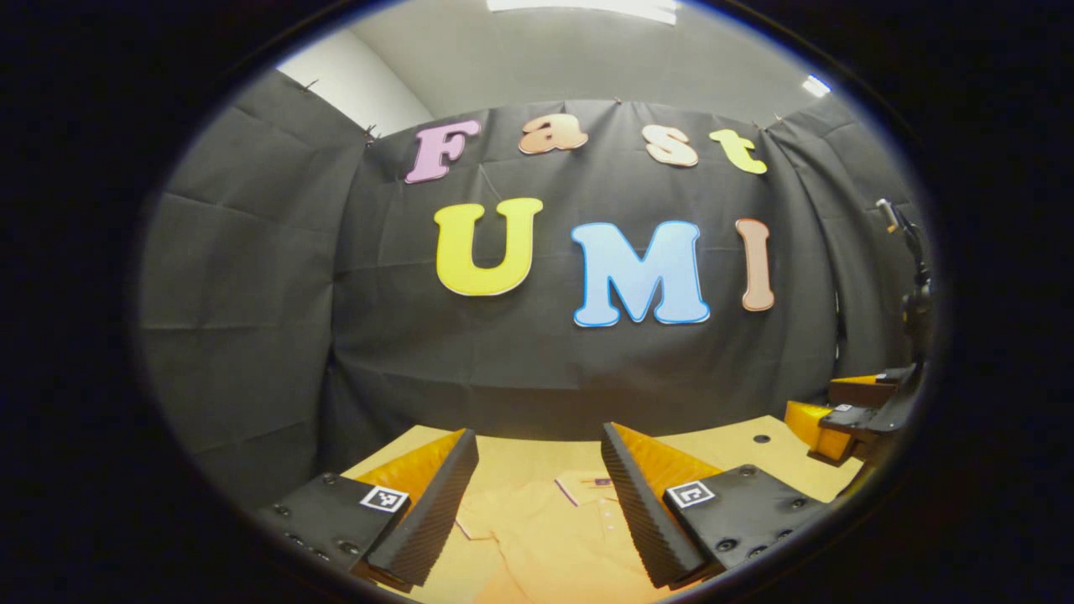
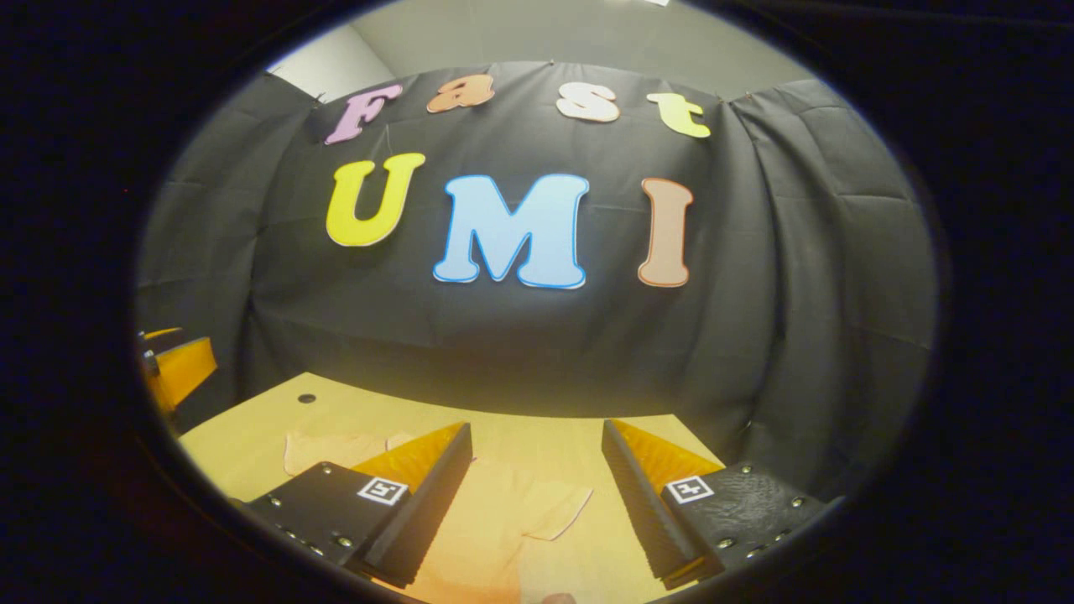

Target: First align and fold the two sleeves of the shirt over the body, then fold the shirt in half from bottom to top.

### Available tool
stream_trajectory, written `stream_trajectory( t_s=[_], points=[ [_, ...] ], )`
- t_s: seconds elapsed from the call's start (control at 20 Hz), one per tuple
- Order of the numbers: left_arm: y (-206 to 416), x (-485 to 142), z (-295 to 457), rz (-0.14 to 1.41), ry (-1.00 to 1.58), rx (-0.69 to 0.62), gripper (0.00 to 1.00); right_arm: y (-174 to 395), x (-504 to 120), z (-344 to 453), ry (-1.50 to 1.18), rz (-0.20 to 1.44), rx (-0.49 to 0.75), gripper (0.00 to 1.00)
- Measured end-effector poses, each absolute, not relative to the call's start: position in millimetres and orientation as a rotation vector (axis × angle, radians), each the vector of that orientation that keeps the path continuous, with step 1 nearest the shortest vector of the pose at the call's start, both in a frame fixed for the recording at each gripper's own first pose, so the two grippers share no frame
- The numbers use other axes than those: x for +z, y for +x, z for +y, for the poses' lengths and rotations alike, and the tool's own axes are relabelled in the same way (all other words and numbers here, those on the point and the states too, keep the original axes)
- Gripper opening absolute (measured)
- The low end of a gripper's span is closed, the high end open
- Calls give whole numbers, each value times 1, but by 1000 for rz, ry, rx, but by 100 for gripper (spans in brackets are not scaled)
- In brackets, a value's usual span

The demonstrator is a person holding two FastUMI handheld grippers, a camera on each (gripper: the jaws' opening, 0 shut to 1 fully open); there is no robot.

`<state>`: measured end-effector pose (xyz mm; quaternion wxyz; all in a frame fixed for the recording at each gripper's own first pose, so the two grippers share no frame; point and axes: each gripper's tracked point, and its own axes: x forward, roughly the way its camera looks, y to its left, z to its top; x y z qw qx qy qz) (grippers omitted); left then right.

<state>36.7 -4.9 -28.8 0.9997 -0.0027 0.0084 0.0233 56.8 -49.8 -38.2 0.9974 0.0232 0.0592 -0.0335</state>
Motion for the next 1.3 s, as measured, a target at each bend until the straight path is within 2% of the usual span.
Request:
stream_trajectory(
  t_s=[0.8,1.3],
  points=[
    [60,-58,-3,84,-6,92,96,150,-144,-87,68,384,-96,96],
    [49,-54,10,86,22,135,96,187,-227,-94,92,585,-117,97]
  ],
)
